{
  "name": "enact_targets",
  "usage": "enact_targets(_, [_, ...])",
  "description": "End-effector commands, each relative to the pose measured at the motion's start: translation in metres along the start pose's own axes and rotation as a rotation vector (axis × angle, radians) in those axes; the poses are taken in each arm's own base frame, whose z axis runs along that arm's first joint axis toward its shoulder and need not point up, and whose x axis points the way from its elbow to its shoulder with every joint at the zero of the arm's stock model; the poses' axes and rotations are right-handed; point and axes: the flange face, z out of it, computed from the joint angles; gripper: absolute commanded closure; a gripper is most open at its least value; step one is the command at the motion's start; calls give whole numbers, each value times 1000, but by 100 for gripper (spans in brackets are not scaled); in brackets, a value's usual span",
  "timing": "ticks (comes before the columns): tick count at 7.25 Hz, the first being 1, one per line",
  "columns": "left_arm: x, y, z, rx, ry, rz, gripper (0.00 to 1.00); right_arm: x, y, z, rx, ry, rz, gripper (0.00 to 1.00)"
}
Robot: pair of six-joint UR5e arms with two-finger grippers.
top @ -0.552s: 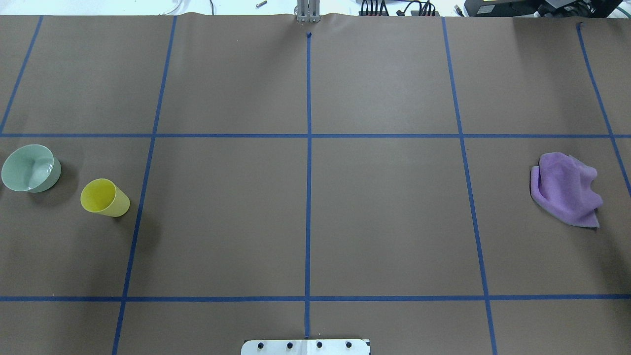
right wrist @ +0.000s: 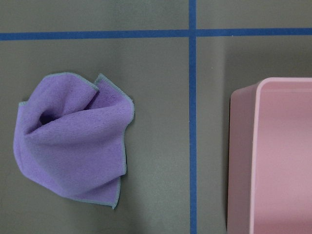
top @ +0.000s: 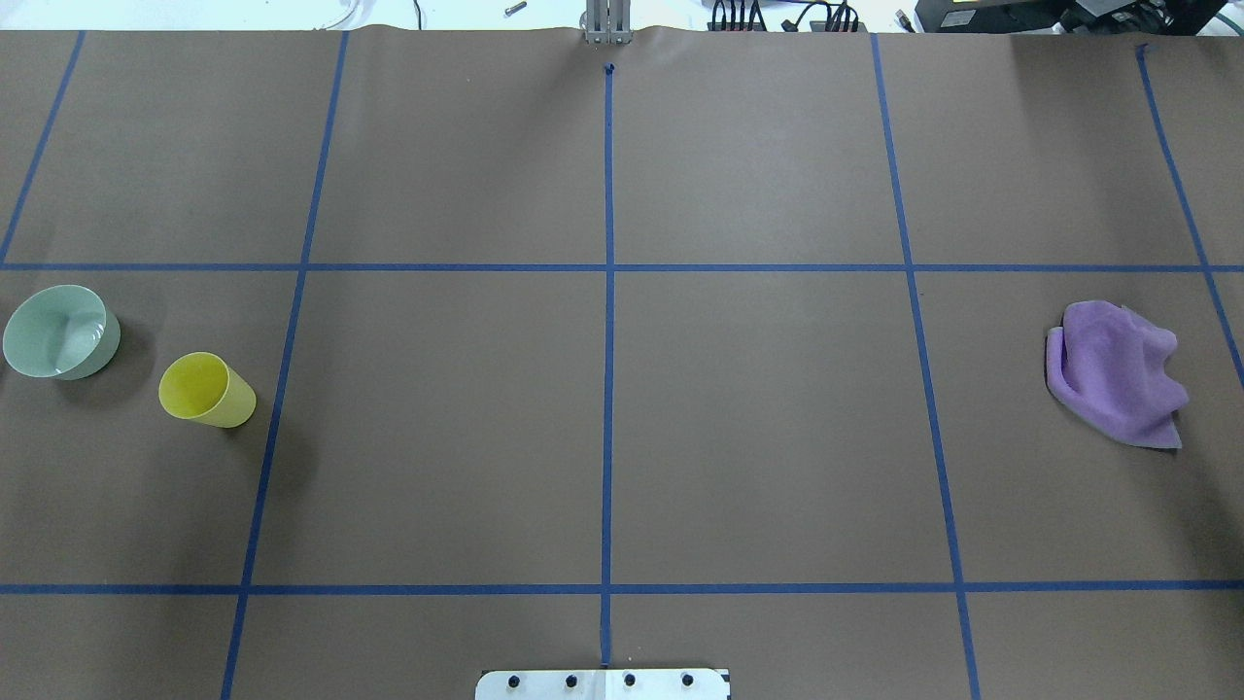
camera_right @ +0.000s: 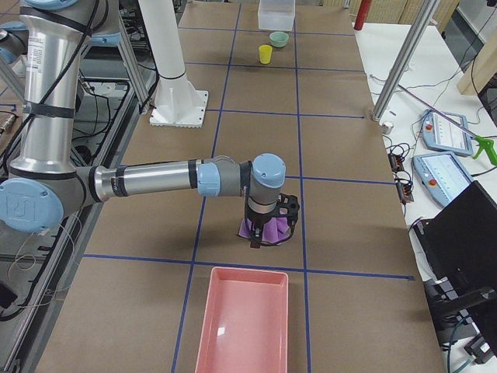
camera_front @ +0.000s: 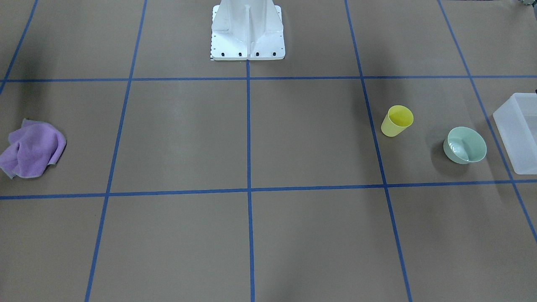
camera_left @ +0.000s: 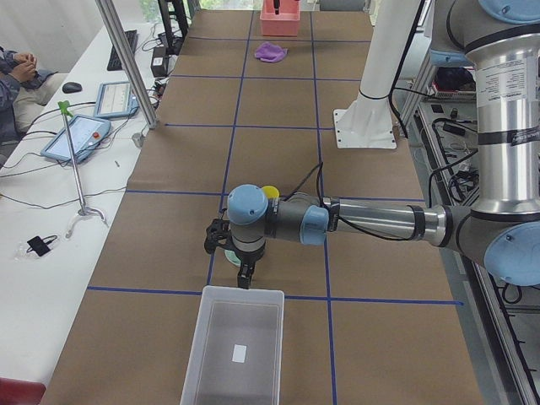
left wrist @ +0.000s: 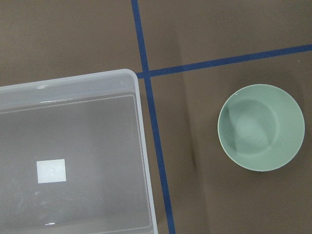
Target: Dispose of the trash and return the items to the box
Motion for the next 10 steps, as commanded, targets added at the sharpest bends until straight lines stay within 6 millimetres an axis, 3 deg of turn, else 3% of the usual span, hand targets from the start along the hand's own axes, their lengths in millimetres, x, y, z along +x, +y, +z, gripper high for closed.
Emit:
enact_targets(1, [-1, 0, 1, 2, 3, 3, 2, 0, 0, 0, 1, 0, 1, 0])
enact_targets(5, [7, -7, -3, 15, 8, 18, 2, 0, 0, 0, 0, -2, 4, 0])
enact_targets(6, [19, -13, -8, 28, 13, -34, 3, 0, 0, 0, 0, -2, 7, 0])
enact_targets(8, [110, -33, 28, 44, 66, -132, 3, -2, 0, -1, 2, -3, 7, 0])
enact_targets(10, [206, -32, 69, 37, 12, -123, 3, -3, -1, -2, 5, -4, 6, 0])
